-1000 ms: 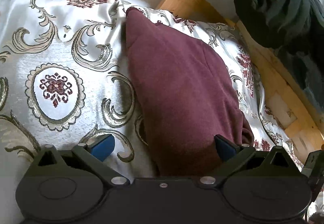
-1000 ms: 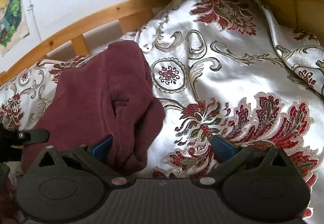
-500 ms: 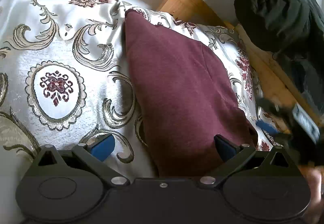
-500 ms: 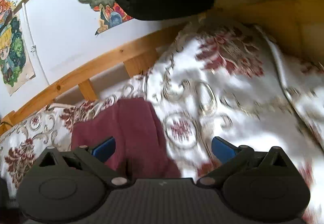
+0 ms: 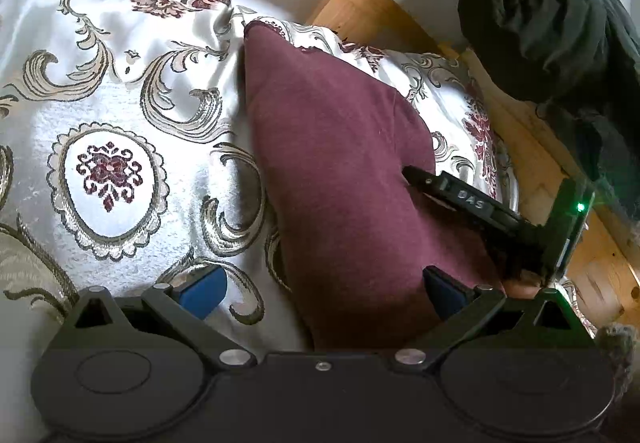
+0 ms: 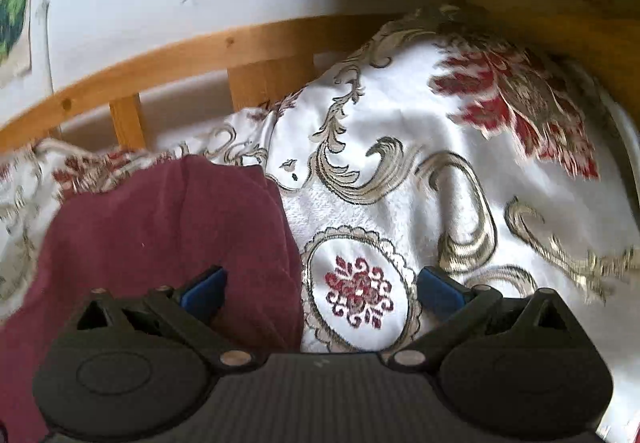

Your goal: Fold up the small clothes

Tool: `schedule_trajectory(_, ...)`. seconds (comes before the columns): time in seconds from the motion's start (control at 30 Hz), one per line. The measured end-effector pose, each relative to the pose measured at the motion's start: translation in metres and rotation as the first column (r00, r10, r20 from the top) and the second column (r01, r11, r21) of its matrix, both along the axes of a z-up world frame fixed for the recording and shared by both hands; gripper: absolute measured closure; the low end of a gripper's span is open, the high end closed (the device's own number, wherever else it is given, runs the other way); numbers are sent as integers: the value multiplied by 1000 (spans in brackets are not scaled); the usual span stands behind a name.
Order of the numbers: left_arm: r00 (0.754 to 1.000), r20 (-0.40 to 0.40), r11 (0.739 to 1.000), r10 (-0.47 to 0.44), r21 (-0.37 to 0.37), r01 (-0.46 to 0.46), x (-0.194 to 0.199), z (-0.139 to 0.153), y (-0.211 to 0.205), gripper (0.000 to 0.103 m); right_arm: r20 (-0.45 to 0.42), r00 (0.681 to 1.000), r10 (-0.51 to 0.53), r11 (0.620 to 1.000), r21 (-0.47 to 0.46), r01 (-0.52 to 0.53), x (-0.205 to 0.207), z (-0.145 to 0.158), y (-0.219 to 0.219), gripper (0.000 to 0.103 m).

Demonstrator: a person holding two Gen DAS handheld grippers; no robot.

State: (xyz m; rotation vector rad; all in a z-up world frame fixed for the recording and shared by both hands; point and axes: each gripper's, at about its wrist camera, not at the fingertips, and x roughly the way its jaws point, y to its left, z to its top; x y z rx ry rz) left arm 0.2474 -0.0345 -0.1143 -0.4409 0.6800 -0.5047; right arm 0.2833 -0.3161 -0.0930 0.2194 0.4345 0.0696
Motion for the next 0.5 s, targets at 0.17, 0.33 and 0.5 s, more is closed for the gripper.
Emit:
schedule_trajectory(0.17,1000,0,1000,-2,-2,2,1,0,0,0,-16,999,37,991,132,-35,-28,10,-16,0)
schedule_trajectory(0.33,1000,2,1000,-3,1,3,1,1,-1,0,-54,998,-27,992,122,34,-73,-2,-21,0)
schedule_trajectory(0.5,1000,6,1000,-6,4,6,1,1,-1,0,-55,997,-52,989,133,59,-89,-4,-27,0)
